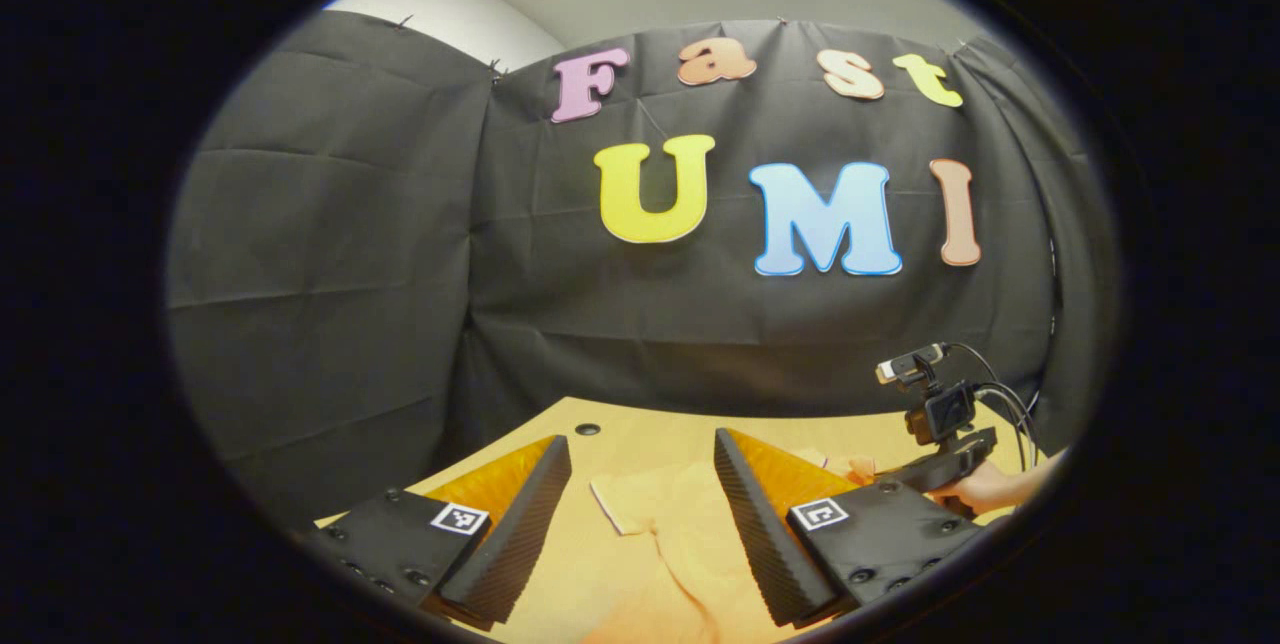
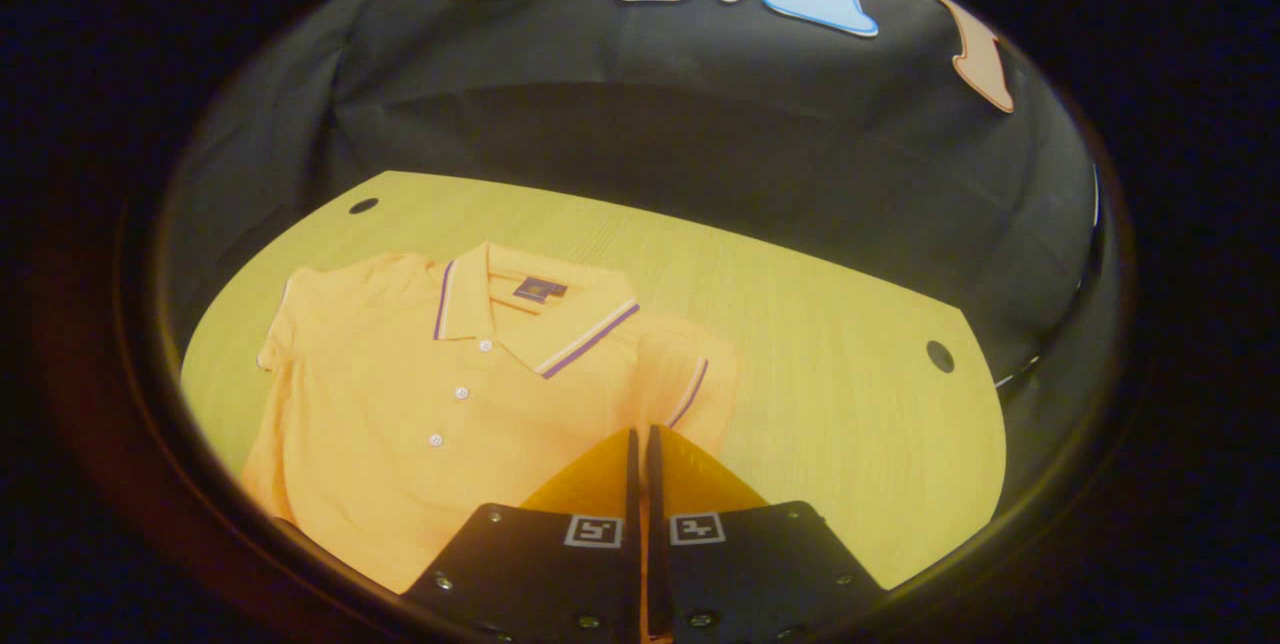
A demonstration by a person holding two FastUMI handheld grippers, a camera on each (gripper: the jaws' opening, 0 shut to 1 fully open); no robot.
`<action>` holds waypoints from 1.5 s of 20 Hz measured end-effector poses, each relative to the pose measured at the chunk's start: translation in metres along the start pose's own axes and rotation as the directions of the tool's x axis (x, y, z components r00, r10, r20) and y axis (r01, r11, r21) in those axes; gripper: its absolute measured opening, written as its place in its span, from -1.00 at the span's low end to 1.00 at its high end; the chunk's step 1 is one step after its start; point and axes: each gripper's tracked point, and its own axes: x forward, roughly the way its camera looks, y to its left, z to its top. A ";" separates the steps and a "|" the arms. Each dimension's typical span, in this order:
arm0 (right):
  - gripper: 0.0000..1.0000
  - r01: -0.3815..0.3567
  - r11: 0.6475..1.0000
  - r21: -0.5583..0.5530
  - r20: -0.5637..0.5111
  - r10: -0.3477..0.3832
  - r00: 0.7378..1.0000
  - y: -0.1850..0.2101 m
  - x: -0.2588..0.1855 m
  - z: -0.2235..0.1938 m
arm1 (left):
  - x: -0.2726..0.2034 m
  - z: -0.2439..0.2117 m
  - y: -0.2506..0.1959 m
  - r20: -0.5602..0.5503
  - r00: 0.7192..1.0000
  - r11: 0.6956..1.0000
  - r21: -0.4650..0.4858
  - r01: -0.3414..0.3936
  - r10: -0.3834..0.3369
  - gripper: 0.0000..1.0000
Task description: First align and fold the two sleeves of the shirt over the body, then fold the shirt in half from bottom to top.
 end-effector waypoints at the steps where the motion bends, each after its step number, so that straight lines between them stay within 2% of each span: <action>1: -0.91 -0.017 1.000 0.008 -0.010 0.017 1.000 0.004 0.001 -0.003 | 0.004 -0.003 0.002 -0.002 1.000 1.000 0.002 0.000 0.000 0.87; 5: -0.82 -0.009 0.999 0.031 -0.034 0.010 0.999 0.004 -0.003 -0.004 | 0.029 -0.003 0.015 0.007 1.000 1.000 -0.003 0.019 -0.019 0.89; 6: -0.72 -0.011 0.999 0.046 -0.032 0.013 0.999 0.007 -0.001 -0.003 | 0.036 -0.003 0.017 0.012 0.999 1.000 0.001 0.030 -0.030 0.89; 8: -0.26 -0.018 0.996 0.085 -0.028 0.021 0.999 0.013 -0.006 0.001 | 0.048 -0.007 0.021 0.011 0.998 0.998 0.006 0.061 -0.061 0.88; 9: 0.32 -0.009 0.995 0.096 -0.022 0.011 1.000 0.013 -0.009 0.003 | 0.055 -0.008 0.023 0.013 0.997 0.997 0.005 0.079 -0.079 0.88; 11: 0.66 0.033 0.994 0.101 -0.001 -0.033 0.999 0.010 -0.018 0.009 | 0.070 -0.012 0.023 0.005 0.993 0.993 0.002 0.117 -0.117 0.87; 13: 0.81 0.075 0.991 0.107 0.022 -0.078 0.997 0.008 -0.033 0.013 | 0.086 -0.018 0.022 -0.003 0.987 0.987 -0.014 0.160 -0.160 0.89; 15: 0.82 0.104 0.987 0.122 0.054 -0.112 0.992 0.010 -0.055 0.019 | 0.103 -0.033 0.022 -0.023 0.980 0.980 -0.036 0.197 -0.198 0.89; 18: 0.79 0.151 0.979 0.134 0.119 -0.167 0.979 0.012 -0.096 0.029 | 0.137 -0.059 0.029 -0.067 0.975 0.976 -0.060 0.209 -0.213 0.88; 22: 0.82 0.167 0.974 0.151 0.211 -0.196 0.958 0.028 -0.153 0.043 | 0.184 -0.109 0.037 -0.178 0.967 0.983 -0.057 0.175 -0.182 0.87; 30: 0.82 0.130 0.966 0.223 0.331 -0.201 0.922 0.056 -0.233 0.051 | 0.255 -0.210 0.039 -0.384 0.915 0.991 -0.087 0.099 -0.125 0.87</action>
